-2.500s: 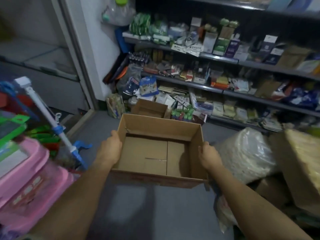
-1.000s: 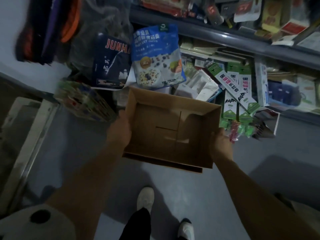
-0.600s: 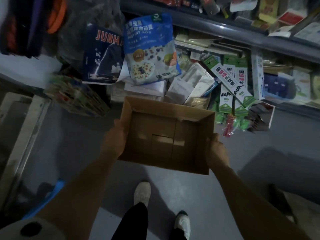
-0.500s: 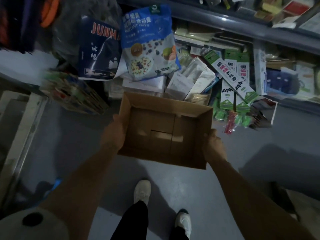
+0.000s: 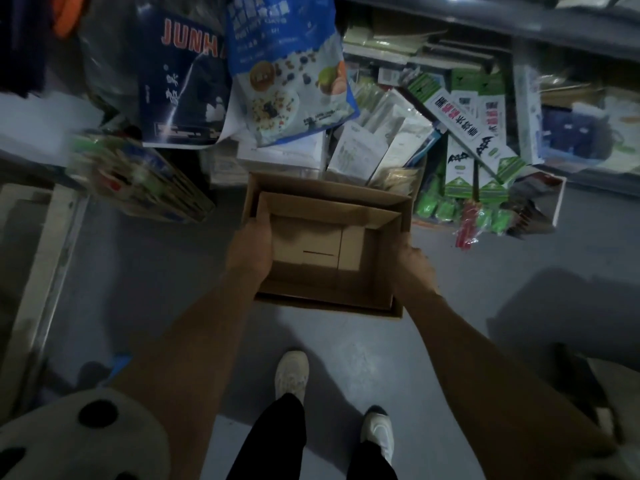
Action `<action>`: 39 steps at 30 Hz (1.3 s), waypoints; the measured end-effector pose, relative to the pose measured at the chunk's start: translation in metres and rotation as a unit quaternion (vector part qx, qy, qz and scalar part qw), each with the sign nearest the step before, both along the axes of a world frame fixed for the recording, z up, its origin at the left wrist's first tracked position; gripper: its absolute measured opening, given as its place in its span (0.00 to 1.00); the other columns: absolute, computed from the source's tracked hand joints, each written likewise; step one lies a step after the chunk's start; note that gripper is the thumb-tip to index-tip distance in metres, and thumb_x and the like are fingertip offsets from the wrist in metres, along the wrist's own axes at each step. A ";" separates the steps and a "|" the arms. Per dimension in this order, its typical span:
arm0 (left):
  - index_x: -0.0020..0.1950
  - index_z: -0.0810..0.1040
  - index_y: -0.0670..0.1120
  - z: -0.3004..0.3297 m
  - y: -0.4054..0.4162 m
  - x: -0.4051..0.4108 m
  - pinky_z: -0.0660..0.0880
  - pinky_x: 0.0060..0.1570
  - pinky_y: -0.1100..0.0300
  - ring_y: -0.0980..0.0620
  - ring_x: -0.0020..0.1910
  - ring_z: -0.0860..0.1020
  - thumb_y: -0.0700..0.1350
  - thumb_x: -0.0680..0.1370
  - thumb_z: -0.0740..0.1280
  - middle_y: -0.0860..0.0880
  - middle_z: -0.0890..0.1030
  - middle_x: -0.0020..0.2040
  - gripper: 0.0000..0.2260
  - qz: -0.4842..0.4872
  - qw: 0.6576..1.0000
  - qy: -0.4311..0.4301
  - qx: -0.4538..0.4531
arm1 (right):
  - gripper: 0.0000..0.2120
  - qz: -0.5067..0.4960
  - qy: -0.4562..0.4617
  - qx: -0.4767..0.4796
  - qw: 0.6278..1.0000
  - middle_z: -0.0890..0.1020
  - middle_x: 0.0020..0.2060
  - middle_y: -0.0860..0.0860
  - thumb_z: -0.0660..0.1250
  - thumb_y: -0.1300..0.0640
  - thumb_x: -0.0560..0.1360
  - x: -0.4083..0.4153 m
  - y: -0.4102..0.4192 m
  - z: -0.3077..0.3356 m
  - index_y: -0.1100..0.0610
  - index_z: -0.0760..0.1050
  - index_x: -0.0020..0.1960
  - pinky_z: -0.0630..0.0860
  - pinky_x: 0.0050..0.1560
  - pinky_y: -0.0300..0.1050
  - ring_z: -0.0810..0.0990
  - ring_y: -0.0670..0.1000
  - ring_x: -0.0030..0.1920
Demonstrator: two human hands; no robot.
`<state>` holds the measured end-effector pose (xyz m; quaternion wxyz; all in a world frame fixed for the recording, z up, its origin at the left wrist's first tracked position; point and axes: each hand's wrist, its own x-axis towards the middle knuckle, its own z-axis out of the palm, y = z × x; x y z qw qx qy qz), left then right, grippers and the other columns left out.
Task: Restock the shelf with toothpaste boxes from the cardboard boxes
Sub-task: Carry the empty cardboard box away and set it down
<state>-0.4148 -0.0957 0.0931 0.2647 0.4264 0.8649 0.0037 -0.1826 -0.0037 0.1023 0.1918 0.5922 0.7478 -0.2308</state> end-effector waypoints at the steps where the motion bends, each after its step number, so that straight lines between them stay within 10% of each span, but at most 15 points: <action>1: 0.70 0.64 0.40 0.009 0.002 0.004 0.73 0.51 0.43 0.35 0.54 0.77 0.42 0.82 0.55 0.37 0.77 0.57 0.17 0.001 1.000 -0.006 0.012 | 0.20 0.005 0.003 0.006 1.000 0.77 0.55 0.64 0.51 0.59 0.81 -0.002 -0.001 0.010 0.62 0.54 0.72 0.73 0.52 0.56 0.77 0.65 0.54; 15: 0.57 0.70 0.43 0.226 0.026 0.090 0.76 0.33 0.57 0.47 0.41 0.82 0.40 0.81 0.58 0.44 0.81 0.47 0.06 -0.177 0.977 0.081 0.086 | 0.19 -0.050 0.046 0.127 0.990 0.78 0.58 0.62 0.51 0.57 0.82 0.069 -0.025 0.212 0.63 0.57 0.71 0.73 0.48 0.53 0.78 0.64 0.53; 23: 0.56 0.71 0.42 0.328 0.032 0.277 0.75 0.45 0.48 0.38 0.49 0.80 0.43 0.81 0.57 0.39 0.81 0.51 0.08 -0.351 0.920 0.039 0.167 | 0.11 -0.204 0.070 0.196 0.957 0.80 0.48 0.62 0.52 0.52 0.82 0.256 -0.102 0.315 0.60 0.63 0.57 0.72 0.42 0.53 0.79 0.66 0.47; 31: 0.57 0.71 0.42 0.385 -0.075 0.566 0.73 0.47 0.46 0.36 0.52 0.78 0.47 0.82 0.57 0.39 0.79 0.53 0.10 -0.596 0.780 -0.039 0.185 | 0.11 -0.422 0.005 0.227 0.878 0.81 0.47 0.60 0.52 0.50 0.81 0.481 -0.298 0.381 0.58 0.63 0.56 0.69 0.39 0.52 0.79 0.64 0.46; 39: 0.54 0.71 0.43 0.418 -0.272 0.796 0.74 0.48 0.47 0.37 0.51 0.78 0.48 0.81 0.57 0.40 0.79 0.53 0.09 -0.805 0.552 -0.146 0.159 | 0.13 -0.667 -0.091 0.228 0.703 0.80 0.47 0.60 0.52 0.51 0.81 0.604 -0.547 0.408 0.60 0.64 0.58 0.64 0.36 0.49 0.78 0.63 0.46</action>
